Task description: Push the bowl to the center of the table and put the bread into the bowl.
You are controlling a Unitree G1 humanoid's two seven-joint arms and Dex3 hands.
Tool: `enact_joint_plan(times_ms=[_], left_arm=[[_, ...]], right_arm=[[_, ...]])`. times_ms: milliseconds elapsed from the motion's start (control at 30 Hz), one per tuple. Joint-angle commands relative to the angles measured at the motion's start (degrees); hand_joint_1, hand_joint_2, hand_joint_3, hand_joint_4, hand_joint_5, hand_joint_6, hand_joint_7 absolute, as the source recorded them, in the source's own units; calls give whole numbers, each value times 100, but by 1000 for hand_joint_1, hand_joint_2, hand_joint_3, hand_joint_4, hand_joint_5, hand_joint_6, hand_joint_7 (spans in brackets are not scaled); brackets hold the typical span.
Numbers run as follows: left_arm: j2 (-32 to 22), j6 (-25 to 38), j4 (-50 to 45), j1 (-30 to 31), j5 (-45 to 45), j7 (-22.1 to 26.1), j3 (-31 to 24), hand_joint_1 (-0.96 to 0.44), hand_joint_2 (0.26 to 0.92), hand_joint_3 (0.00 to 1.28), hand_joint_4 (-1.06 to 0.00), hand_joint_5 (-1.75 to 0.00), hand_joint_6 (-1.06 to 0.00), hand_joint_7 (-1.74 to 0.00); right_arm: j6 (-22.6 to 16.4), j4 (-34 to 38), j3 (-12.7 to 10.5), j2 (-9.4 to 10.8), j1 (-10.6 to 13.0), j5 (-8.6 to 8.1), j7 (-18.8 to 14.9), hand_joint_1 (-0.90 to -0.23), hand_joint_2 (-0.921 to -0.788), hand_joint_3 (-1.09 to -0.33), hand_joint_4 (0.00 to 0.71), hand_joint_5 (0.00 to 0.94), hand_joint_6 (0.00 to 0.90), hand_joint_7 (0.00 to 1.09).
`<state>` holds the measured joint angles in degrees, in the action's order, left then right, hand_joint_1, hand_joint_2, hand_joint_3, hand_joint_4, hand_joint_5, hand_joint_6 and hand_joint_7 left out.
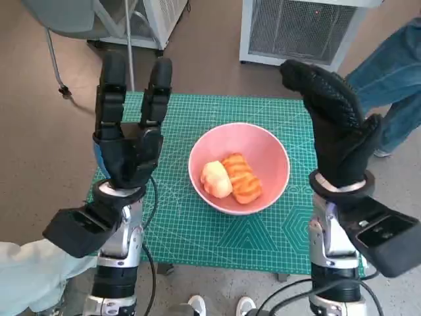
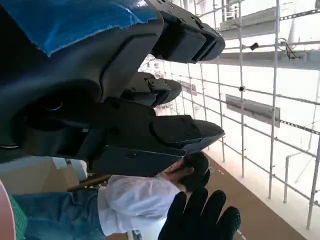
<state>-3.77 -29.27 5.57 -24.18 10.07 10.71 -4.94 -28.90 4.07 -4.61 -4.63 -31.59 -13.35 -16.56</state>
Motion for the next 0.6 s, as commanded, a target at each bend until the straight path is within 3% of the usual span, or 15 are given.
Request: enact_joint_plan(times_ms=[33,233,600], left_arm=[[38,-58,-134,79,-109,-48,51,-16,921,256,-416,-18,-424,-85],[18,-81,-232,109,-137,-33,57,-31,921,255,-418,-15,-426,-80],[6,-87,-404,180,-174,-52,73,-32,921,256,-423,-13,-429,-73]], right_arm=[[179,-78,-49,-98,149,-39,2,-610,-921,-771,274,35,-1,737],[328,-196,-97,-179,196,-118,-17,-610,-921,-771,272,35,-1,739],[484,-436,-104,-224,318,-71,0,-602,-921,-774,263,31,-1,740]])
